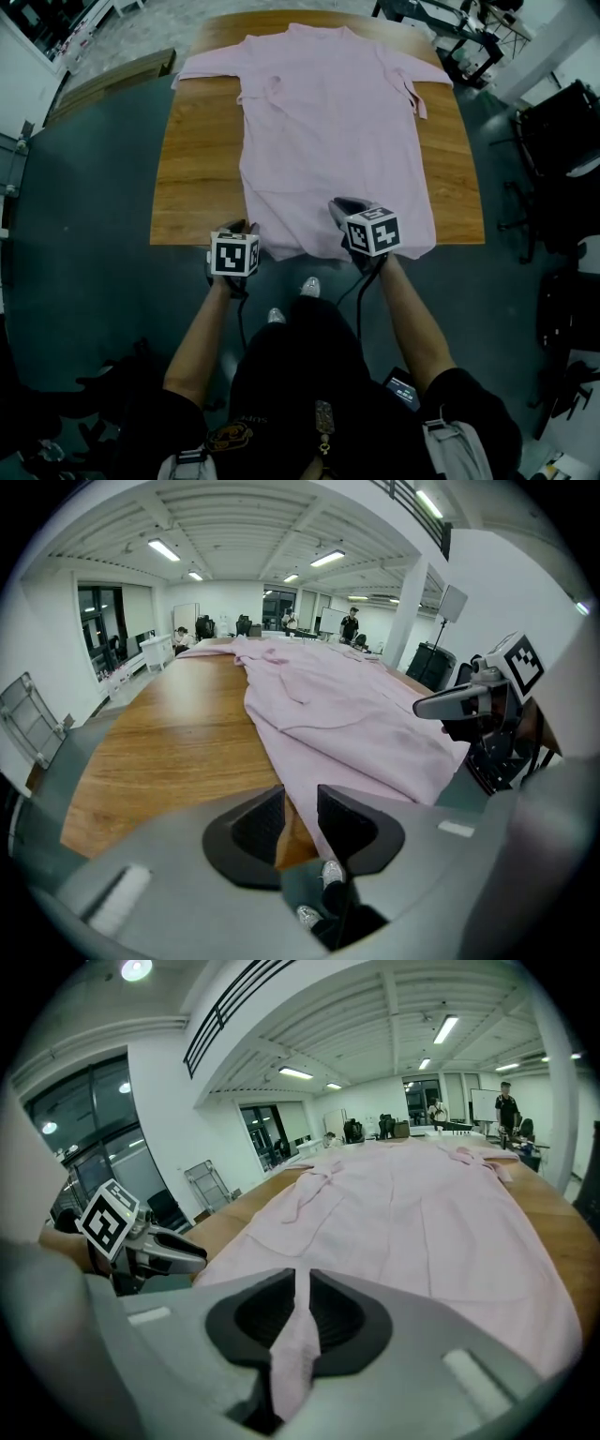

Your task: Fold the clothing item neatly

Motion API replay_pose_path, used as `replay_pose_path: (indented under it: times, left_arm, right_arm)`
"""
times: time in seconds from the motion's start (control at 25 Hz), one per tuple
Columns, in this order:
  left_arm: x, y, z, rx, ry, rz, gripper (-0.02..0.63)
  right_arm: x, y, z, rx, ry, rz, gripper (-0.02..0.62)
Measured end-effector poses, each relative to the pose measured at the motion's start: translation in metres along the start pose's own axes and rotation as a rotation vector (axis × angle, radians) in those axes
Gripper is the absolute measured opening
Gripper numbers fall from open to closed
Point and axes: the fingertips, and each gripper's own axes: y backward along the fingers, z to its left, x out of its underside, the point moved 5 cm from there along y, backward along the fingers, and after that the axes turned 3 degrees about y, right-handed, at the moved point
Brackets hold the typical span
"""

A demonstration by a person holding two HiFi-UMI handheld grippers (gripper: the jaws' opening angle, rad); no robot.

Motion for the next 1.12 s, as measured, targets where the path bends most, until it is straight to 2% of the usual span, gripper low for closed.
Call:
replay_pose_path:
  times: [0.32,0.6,0.96,1.12]
  left_arm:
    - [0.02,0.011,-0.013,0.028,-0.002,-0.052,0.118]
    - [0.043,0.012,-0.035,0.04,0.015,-0.067,0.118]
    - [0.041,0.0,-0.04,-0.01,0.037,-0.093,0.124]
    - [0.039,0.0,-0.041,-0.039,0.055,-0.099,0.059]
  right_arm:
    - [0.024,0.014,0.036,0.1,-0.022,-0.009,0.038]
    - [0.041,0.035,0.069,0.142,-0.035,-0.033,0.038]
    - [0.036,0.063,0.087,0.173,-0.022,-0.089,0.038]
    - [0.032,0.062,0.086,0.142,0.014,-0.075,0.038]
